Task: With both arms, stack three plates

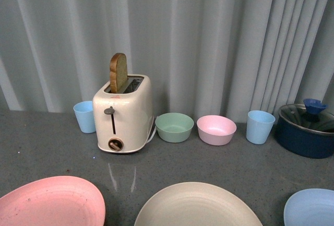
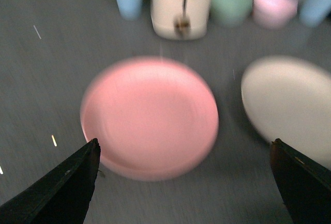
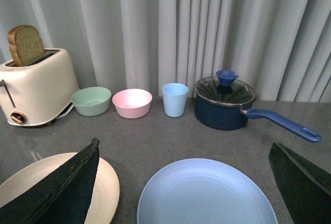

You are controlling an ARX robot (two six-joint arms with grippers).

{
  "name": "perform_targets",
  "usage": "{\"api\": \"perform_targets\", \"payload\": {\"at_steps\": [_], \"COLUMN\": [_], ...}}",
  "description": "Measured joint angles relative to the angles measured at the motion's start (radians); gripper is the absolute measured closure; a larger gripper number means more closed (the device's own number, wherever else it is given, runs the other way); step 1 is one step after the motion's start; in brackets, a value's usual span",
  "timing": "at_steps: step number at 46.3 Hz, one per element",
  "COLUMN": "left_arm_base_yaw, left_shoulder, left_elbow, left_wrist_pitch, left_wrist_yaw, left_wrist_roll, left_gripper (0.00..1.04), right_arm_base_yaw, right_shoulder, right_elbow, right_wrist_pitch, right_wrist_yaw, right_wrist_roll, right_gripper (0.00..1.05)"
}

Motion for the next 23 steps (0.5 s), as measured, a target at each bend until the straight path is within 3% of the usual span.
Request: {"api": "perform_targets", "payload": {"at_steps": [3, 13, 23], "left_arm_base_yaw": [-0.006, -0.026, 0.003], "left_shoulder": [0.170, 0.703, 1.268], "left_elbow": [0.092, 0.368, 0.691], "left_wrist_pitch": [-0.115, 0.170, 0.098], "left_wrist_yaw": [0.013, 0.050, 0.033], "left_wrist_roll": [0.013, 0.142, 0.276], "left_gripper": [0.07, 0.07, 0.07], "right_arm_base_yaw": [0.000, 0.000, 0.000], "right_shoulder": [0.000, 0.000, 0.000], "right_elbow": [0.000, 0.000, 0.000], "right_wrist_pitch": [0.000, 0.000, 0.000], "right_wrist_yaw": [0.000, 0.000, 0.000], "right_wrist_roll": [0.000, 0.000, 0.000], "right_gripper": [0.07, 0.07, 0.07]}}
